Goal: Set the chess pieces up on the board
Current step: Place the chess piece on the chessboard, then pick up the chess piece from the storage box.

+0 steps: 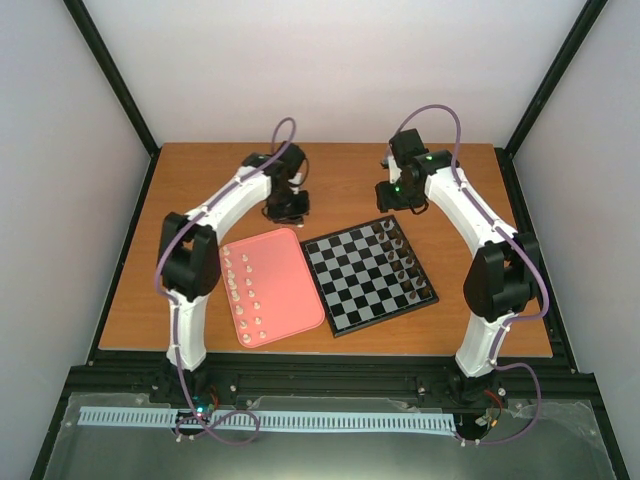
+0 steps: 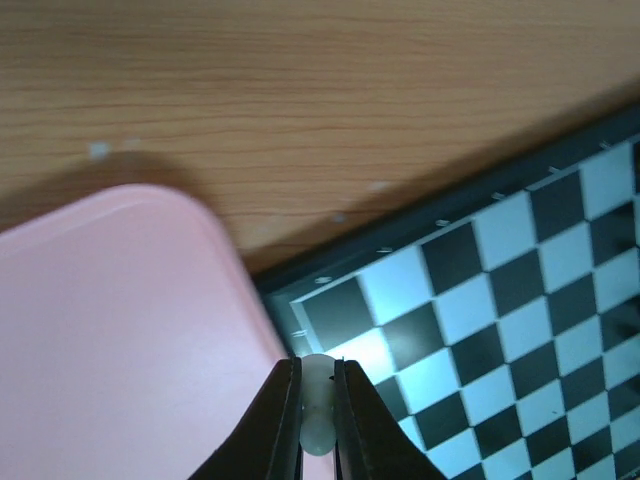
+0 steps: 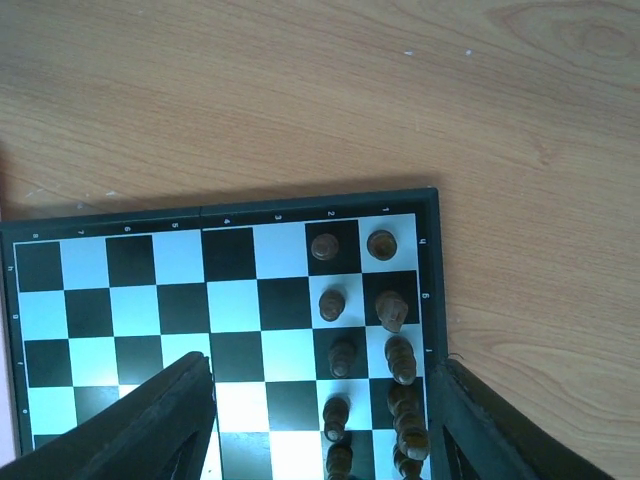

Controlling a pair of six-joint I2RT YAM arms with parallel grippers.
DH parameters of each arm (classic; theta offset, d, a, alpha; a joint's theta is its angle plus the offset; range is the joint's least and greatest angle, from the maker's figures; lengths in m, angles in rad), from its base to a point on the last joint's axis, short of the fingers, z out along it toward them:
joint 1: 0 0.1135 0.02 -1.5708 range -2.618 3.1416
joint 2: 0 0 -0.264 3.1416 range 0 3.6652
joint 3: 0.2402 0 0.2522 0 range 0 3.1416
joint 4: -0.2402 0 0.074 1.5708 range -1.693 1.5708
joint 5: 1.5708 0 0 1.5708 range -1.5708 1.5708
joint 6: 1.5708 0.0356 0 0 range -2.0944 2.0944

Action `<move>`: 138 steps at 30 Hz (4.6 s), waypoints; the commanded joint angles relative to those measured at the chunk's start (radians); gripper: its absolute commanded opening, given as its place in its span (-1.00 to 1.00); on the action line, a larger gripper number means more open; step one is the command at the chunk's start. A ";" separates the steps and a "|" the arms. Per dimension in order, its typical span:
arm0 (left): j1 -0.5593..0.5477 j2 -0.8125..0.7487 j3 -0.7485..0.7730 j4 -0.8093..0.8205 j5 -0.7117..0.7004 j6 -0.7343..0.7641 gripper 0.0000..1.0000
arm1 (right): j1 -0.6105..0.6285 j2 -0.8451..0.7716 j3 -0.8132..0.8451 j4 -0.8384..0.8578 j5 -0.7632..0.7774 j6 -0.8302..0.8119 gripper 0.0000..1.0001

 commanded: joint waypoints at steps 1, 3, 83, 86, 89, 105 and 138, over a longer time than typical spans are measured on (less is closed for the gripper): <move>-0.084 0.112 0.151 -0.106 0.027 0.033 -0.99 | -0.014 -0.010 0.033 0.001 0.031 0.011 0.18; -0.110 0.154 0.202 -0.125 0.028 0.038 -0.98 | -0.020 -0.013 0.038 0.000 0.041 0.011 0.18; -0.189 0.340 0.338 -0.131 -0.043 0.054 -0.11 | -0.079 -0.043 0.000 -0.001 -0.013 -0.024 0.20; -0.189 0.326 0.354 -0.149 -0.051 0.060 0.10 | -0.080 -0.049 -0.001 0.001 -0.014 -0.026 0.20; -0.187 0.288 0.368 -0.168 -0.065 0.070 0.25 | -0.079 -0.054 -0.003 0.002 -0.021 -0.025 0.20; 0.056 -0.250 -0.322 0.001 -0.237 -0.062 0.38 | -0.080 -0.058 -0.015 0.005 -0.077 -0.022 0.20; 0.187 -0.129 -0.483 0.162 -0.167 -0.075 -0.05 | -0.077 -0.069 -0.034 -0.003 -0.078 -0.024 0.20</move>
